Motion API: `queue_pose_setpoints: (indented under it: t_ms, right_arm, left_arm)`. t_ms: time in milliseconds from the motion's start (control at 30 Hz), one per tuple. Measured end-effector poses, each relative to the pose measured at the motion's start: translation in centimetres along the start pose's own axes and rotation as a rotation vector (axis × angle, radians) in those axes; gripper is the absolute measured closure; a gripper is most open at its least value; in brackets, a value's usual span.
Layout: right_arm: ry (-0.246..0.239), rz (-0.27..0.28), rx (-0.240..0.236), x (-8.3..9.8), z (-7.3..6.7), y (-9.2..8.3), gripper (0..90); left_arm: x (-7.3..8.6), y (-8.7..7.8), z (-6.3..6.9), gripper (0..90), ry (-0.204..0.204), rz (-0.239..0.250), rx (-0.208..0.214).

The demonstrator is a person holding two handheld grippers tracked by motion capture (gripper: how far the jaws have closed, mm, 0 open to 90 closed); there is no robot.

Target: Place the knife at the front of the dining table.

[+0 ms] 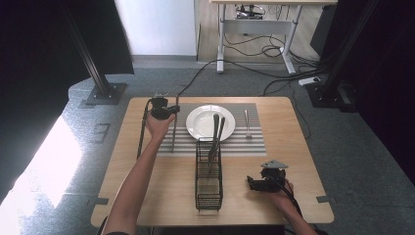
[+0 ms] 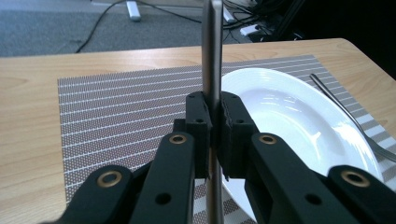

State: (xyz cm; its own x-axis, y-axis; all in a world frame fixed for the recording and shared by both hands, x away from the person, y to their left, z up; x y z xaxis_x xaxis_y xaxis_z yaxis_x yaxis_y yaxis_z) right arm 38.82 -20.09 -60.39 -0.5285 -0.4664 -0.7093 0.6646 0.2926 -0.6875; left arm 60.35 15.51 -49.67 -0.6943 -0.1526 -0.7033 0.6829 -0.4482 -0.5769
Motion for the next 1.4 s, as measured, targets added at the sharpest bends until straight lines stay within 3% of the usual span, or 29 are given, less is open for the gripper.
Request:
queue_pose_setpoints:
  t_ms: [100, 333, 567, 767, 933, 1133, 1233, 1400]
  right_arm:
    - [0.0, 0.0, 0.0, 0.0, 0.0, 0.0, 5.3]
    - [0.0, 0.0, 0.001, 0.0, 0.0, 0.0, 5.3]
    - [0.001, 0.0, 0.002, 0.0, 0.0, 0.0, 5.5]
    - [0.001, 0.0, 0.001, 0.0, 0.0, 0.0, 5.5]
    - [0.001, 0.0, 0.001, 0.0, 0.0, 0.0, 5.5]
    - [0.002, 0.0, 0.001, 0.0, 0.0, 0.0, 5.5]
    - [0.002, 0.001, 0.0, 0.0, 0.0, 0.0, 5.5]
    - [0.002, 0.001, 0.001, 0.0, 0.0, 0.0, 5.7]
  left_arm:
    - [0.0, 0.6, -0.4, 83.3, -0.021, -0.011, 0.002]
    - [0.1, 1.3, -0.4, 83.2, -0.023, -0.011, -0.013]
    - [0.2, 1.9, -0.7, 82.9, -0.018, -0.014, -0.073]
    - [0.1, 2.4, -1.8, 82.4, -0.028, -0.032, -0.101]
    - [0.2, 3.1, -3.1, 81.7, -0.069, -0.055, -0.119]
    - [1.0, 5.1, -3.5, 82.0, -0.107, -0.092, -0.121]
    - [1.4, 6.1, -3.9, 82.4, -0.148, -0.109, -0.117]
    - [2.0, 7.0, -4.5, 82.4, -0.165, -0.133, -0.128]
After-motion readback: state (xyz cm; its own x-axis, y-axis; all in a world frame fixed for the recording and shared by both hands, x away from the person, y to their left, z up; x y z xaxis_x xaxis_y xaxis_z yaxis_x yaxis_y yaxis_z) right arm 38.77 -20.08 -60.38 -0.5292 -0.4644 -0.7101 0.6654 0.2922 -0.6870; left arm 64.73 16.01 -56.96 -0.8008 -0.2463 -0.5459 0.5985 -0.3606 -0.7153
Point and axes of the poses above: each handheld gripper's, and its own axes: y roughly forward along the jaws, x roughly out of its underside, z roughly to its right, the point moved 7 cm from there along y, roughly forward along the jaws, and after that the axes turned 13 degrees about -y, right-handed, at the moved point
